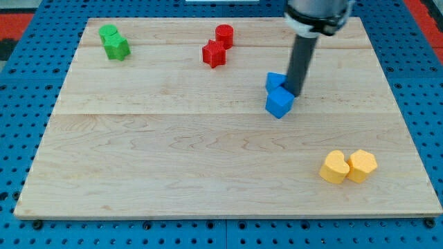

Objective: Push the blue triangle diagonally to the green blocks

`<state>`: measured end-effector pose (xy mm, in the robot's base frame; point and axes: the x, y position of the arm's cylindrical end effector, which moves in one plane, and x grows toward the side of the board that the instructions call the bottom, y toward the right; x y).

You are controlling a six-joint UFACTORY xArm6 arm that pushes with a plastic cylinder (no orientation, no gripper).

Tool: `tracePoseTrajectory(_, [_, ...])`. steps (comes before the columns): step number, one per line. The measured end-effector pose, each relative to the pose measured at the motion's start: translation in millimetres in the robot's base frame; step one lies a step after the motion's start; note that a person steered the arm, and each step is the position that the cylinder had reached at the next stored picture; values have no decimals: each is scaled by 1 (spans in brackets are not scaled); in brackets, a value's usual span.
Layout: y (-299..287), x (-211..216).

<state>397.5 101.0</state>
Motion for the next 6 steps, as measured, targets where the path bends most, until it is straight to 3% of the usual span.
tracePoseTrajectory(1, [-19, -4])
tracePoseTrajectory(3, [26, -50])
tracePoseTrajectory(5, [-106, 12])
tracePoseTrajectory(6, [-191, 14])
